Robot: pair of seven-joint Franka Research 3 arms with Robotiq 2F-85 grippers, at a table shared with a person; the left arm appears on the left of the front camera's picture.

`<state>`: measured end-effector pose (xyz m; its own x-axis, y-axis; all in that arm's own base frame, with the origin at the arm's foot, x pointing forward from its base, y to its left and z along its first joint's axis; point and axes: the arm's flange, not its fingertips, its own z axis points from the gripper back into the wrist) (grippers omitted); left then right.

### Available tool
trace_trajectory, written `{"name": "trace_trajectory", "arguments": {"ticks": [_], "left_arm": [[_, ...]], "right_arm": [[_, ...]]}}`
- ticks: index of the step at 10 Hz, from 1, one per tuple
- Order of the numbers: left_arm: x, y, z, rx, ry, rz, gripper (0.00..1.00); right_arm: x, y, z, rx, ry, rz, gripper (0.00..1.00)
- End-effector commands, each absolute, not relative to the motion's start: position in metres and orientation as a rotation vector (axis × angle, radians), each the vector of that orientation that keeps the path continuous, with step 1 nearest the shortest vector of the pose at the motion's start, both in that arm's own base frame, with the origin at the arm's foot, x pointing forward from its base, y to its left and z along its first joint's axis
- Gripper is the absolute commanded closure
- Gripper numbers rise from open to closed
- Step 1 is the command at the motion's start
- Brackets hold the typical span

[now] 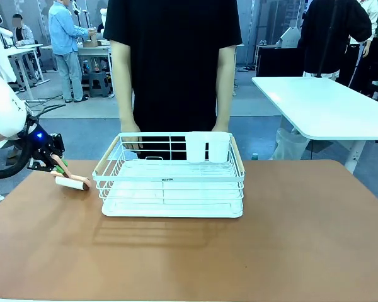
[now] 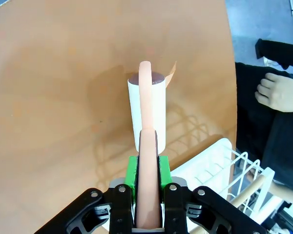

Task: Clean the table.
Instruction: Place the Lint Roller down when the Dish drying rack is positioned in the middle of the table.

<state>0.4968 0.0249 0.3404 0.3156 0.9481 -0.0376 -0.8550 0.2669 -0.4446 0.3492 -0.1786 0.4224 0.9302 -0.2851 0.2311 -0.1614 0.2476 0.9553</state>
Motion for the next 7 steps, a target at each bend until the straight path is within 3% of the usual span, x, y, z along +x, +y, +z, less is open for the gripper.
{"name": "trace_trajectory", "arguments": {"ticks": [1,2,3,4,6,7], "left_arm": [[0.486,0.026,0.341,-0.448,-0.278,1.222,0.29],[0.482,0.025,0.345,-0.442,-0.271,1.228,0.0],[0.476,0.026,0.353,-0.443,-0.269,1.239,0.25],[0.471,0.027,0.36,-0.421,-0.248,1.25,0.0],[0.458,0.025,0.385,-0.355,-0.207,1.311,0.0],[0.45,0.026,0.397,-0.329,-0.103,1.336,0.0]], "right_arm": [[0.349,-0.178,0.426,1.328,-0.395,-0.094,0.0],[0.349,-0.178,0.426,1.328,-0.395,-0.094,0.0],[0.349,-0.178,0.426,1.328,-0.395,-0.094,0.0],[0.349,-0.178,0.426,1.328,-0.395,-0.094,0.0],[0.349,-0.178,0.426,1.328,-0.395,-0.094,0.0],[0.349,-0.178,0.426,1.328,-0.395,-0.094,0.0]]}}
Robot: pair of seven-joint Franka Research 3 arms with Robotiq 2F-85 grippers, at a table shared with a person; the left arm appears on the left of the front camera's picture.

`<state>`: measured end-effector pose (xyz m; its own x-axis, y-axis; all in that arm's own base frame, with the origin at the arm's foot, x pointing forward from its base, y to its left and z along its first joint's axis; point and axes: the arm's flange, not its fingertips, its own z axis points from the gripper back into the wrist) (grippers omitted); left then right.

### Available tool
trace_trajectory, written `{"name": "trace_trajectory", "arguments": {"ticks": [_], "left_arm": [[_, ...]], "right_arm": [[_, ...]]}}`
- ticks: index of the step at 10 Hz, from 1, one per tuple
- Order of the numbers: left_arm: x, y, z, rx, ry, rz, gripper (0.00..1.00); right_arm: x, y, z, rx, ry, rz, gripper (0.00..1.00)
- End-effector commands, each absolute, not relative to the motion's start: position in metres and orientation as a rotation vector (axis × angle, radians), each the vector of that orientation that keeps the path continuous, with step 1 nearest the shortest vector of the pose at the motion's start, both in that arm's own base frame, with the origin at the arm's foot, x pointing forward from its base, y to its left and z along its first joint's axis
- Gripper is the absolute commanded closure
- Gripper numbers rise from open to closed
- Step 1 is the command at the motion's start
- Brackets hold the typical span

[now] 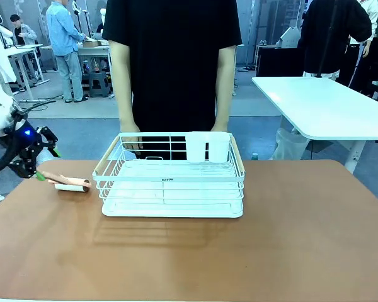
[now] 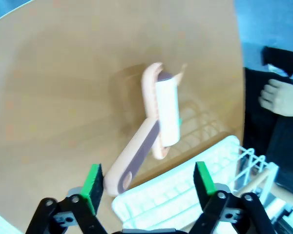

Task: Clean the table.
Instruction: Place the Lint Roller down when the Dish drying rack is positioned in the middle of the table.

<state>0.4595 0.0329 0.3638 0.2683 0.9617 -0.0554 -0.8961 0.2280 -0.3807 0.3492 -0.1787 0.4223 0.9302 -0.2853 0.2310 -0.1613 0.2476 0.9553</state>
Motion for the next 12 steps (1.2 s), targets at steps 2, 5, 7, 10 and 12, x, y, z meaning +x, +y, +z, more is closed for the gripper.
{"name": "trace_trajectory", "arguments": {"ticks": [2,5,7,10,12], "left_arm": [[0.431,0.024,0.427,-0.318,-0.13,1.321,0.0],[0.421,0.027,0.436,-0.324,-0.147,1.313,0.0],[0.423,0.025,0.439,-0.35,-0.151,1.29,0.0],[0.423,0.025,0.439,-0.35,-0.151,1.29,0.0],[0.423,0.025,0.439,-0.35,-0.151,1.29,0.0]], "right_arm": [[0.349,-0.178,0.426,1.328,-0.395,-0.094,0.0],[0.349,-0.178,0.426,1.328,-0.395,-0.094,0.0],[0.349,-0.178,0.426,1.328,-0.395,-0.094,0.0],[0.349,-0.178,0.426,1.328,-0.395,-0.094,0.0],[0.349,-0.178,0.426,1.328,-0.395,-0.094,0.0]]}}
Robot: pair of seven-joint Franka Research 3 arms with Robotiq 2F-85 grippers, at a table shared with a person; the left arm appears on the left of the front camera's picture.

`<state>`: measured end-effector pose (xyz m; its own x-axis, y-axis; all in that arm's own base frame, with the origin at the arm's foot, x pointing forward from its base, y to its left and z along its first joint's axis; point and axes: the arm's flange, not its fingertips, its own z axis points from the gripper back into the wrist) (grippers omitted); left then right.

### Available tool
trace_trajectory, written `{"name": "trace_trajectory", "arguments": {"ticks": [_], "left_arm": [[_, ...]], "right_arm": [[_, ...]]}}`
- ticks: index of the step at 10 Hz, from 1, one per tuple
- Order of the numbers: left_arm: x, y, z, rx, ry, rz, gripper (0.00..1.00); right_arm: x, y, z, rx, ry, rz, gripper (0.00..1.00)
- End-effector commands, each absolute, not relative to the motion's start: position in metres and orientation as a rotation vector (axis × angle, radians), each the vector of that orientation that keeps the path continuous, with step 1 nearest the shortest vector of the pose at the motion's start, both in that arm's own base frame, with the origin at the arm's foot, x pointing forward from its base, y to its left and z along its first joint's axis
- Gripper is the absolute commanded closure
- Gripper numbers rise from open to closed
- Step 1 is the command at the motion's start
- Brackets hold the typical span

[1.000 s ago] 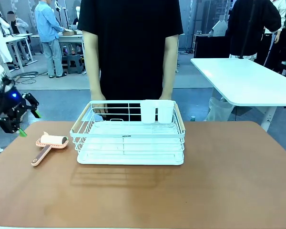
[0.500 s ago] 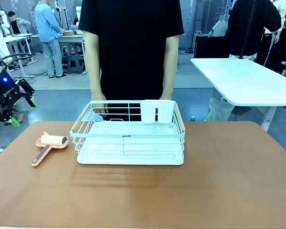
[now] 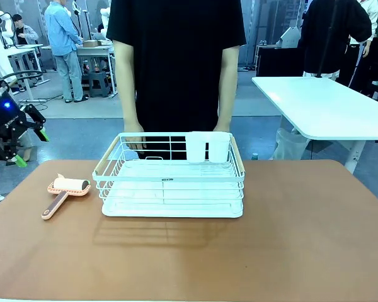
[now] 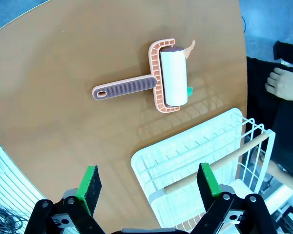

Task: Clean the table.
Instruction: Place the Lint Roller down when the Dish drying rack is positioned in the middle of the table.

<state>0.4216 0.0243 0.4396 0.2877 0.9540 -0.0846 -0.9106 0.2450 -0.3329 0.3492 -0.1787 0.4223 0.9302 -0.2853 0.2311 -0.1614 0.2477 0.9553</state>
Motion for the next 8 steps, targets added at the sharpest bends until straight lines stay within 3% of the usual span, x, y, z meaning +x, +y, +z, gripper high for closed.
{"name": "trace_trajectory", "arguments": {"ticks": [1,8], "left_arm": [[0.4227,0.0253,0.4394,-0.35,-0.151,1.29,0.0],[0.4227,0.0253,0.4394,-0.35,-0.151,1.29,0.0]], "right_arm": [[0.349,-0.1775,0.4258,1.328,-0.395,-0.094,0.0],[0.349,-0.1775,0.4258,1.328,-0.395,-0.094,0.0]]}}
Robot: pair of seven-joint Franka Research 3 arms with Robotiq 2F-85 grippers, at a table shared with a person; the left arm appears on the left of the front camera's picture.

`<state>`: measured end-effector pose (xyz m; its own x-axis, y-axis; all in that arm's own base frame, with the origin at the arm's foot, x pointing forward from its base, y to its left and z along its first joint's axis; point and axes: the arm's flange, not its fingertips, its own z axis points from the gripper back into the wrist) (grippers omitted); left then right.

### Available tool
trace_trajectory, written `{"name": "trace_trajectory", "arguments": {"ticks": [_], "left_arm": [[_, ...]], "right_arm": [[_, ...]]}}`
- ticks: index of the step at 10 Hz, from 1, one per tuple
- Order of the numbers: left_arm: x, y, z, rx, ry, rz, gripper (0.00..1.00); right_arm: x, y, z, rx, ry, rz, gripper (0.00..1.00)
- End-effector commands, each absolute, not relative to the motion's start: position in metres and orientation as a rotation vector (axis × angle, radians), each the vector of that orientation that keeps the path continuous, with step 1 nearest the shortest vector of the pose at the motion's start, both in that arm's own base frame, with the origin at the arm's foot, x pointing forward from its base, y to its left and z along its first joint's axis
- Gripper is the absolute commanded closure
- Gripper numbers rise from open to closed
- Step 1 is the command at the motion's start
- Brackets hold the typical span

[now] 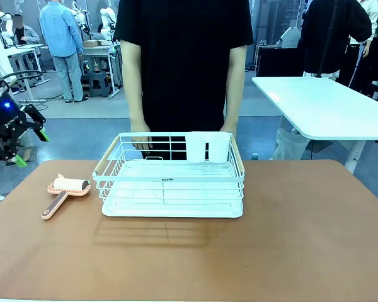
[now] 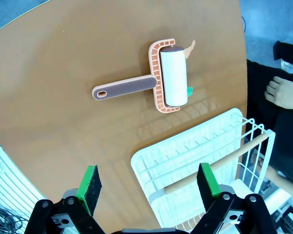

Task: Clean the table.
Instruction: Place the Lint Roller down when the Dish drying rack is positioned in the middle of the table.

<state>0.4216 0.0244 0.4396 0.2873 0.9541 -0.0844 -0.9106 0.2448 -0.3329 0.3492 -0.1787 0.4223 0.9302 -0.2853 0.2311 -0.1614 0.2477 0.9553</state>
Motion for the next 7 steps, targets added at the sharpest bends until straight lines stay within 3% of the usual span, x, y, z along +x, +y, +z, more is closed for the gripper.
{"name": "trace_trajectory", "arguments": {"ticks": [1,7], "left_arm": [[0.4227,0.0253,0.4394,-0.35,-0.151,1.29,0.0],[0.4227,0.0253,0.4394,-0.35,-0.151,1.29,0.0]], "right_arm": [[0.349,-0.1775,0.4258,1.328,-0.395,-0.094,0.0],[0.349,-0.1775,0.4258,1.328,-0.395,-0.094,0.0]]}}
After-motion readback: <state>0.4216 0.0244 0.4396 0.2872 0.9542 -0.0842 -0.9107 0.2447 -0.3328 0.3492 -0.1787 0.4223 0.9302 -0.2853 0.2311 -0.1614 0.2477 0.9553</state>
